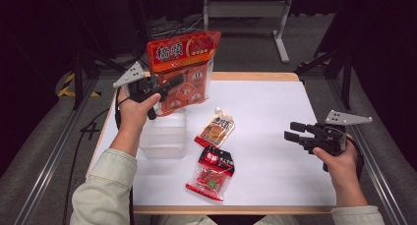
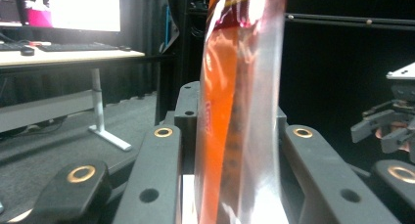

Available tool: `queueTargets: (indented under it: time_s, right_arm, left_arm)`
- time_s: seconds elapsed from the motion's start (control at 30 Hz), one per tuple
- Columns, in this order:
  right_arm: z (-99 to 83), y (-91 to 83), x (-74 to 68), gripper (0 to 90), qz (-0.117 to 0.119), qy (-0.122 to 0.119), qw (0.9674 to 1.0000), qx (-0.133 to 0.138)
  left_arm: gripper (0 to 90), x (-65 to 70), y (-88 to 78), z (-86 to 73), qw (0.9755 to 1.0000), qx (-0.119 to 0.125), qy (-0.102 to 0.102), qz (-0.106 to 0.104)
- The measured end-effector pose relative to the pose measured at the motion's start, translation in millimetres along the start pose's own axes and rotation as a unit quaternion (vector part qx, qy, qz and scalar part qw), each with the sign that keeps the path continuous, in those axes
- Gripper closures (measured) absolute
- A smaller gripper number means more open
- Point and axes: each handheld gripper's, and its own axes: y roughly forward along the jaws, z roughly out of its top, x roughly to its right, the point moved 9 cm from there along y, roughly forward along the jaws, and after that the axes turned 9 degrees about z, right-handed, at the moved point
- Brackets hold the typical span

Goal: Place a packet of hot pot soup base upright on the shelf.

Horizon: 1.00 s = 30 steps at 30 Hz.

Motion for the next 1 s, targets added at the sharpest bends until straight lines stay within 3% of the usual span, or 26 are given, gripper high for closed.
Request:
queueTargets:
  time_s: [0.23,0.33,0.67,1.0]
  right_arm:
    - [-0.5,-3.6,-0.8,49.9,0.001,-0.001,1.0,0.006]
    - [-0.9,-4.1,-0.4,49.8,0.002,0.001,1.0,0.007]
    - [-2.5,1.5,-2.2,50.8,0.008,-0.001,1.0,0.004]
    - [-3.1,4.2,-3.3,51.4,0.012,-0.001,0.9999,0.002]
  left_arm:
    - [71.2,-19.1,-5.0,-2.8,0.9998,0.006,-0.009,0.017]
    - [71.2,-25.1,-7.1,-4.7,0.9996,0.004,-0.003,0.026]
    - [71.2,-38.4,-14.1,-10.2,0.9989,0.01,0.002,0.046]
    - [71.2,-48.9,-15.9,-24.5,0.9979,0.01,-0.015,0.062]
